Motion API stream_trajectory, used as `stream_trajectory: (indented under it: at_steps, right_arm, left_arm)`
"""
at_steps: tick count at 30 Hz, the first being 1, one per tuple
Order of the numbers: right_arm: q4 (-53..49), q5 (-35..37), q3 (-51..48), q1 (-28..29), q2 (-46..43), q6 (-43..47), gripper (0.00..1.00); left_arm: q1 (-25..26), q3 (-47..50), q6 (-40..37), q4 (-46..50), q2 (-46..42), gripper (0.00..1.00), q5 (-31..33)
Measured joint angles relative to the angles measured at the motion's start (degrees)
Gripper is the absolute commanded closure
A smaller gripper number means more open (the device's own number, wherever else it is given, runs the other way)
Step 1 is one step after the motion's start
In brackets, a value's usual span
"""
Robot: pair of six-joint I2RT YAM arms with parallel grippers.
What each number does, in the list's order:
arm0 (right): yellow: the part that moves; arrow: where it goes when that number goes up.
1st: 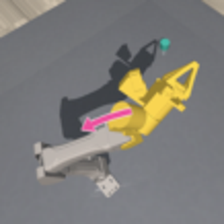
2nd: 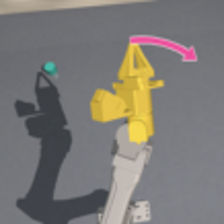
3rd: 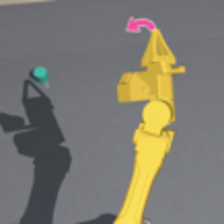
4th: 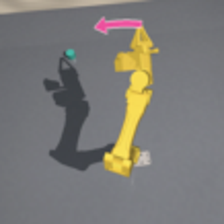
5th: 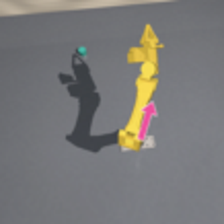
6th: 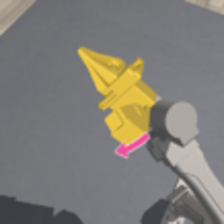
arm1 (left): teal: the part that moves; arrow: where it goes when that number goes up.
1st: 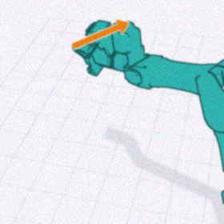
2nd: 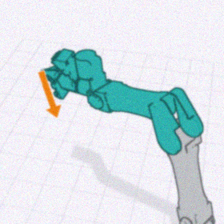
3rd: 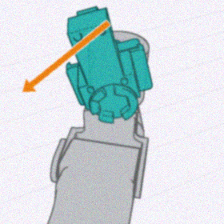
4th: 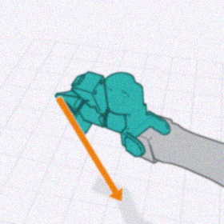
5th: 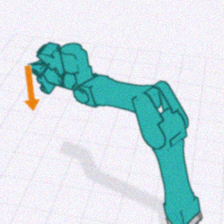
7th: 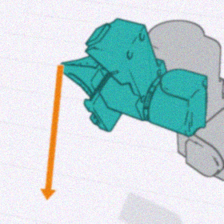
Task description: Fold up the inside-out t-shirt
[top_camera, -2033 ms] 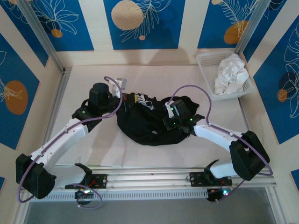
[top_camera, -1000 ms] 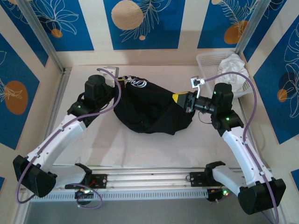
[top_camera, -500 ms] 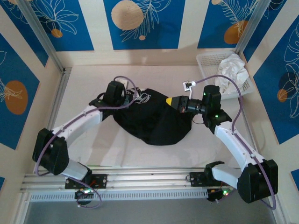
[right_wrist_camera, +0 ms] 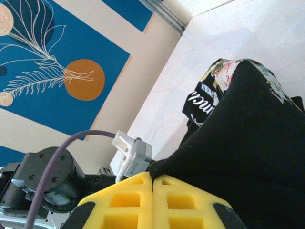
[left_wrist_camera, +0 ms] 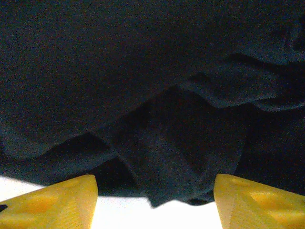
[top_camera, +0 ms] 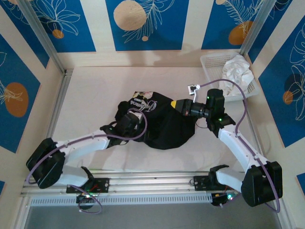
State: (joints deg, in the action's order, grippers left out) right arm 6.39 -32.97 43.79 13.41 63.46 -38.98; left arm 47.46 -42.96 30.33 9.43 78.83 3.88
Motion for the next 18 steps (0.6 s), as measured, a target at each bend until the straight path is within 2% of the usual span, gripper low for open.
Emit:
stream_trajectory:
  at_steps: [2,6,10,15,18]
  right_arm:
    - [0.0,0.0,0.0,-0.4,0.0,0.0,1.0]
    - [-2.0,0.4,0.0,-1.6,-0.3,1.6,1.0]
    - [-9.8,2.7,2.0,-3.3,-1.5,6.4,1.0]
    - [-18.6,9.1,7.5,-4.0,-4.0,13.7,1.0]
    - [-20.9,12.0,8.3,-4.0,-6.4,16.3,1.0]
  left_arm:
    - [0.1,0.0,0.1,-2.3,2.9,0.57,-0.8]
    - [0.0,-0.3,-1.3,-4.2,6.2,1.0,-0.9]
    - [-0.3,-2.7,-5.6,-2.6,2.2,1.0,0.6]
    - [-1.4,-6.8,-11.5,-1.1,-15.8,1.0,1.2]
    - [-3.0,-11.0,-13.9,-1.1,-23.8,1.0,0.5]
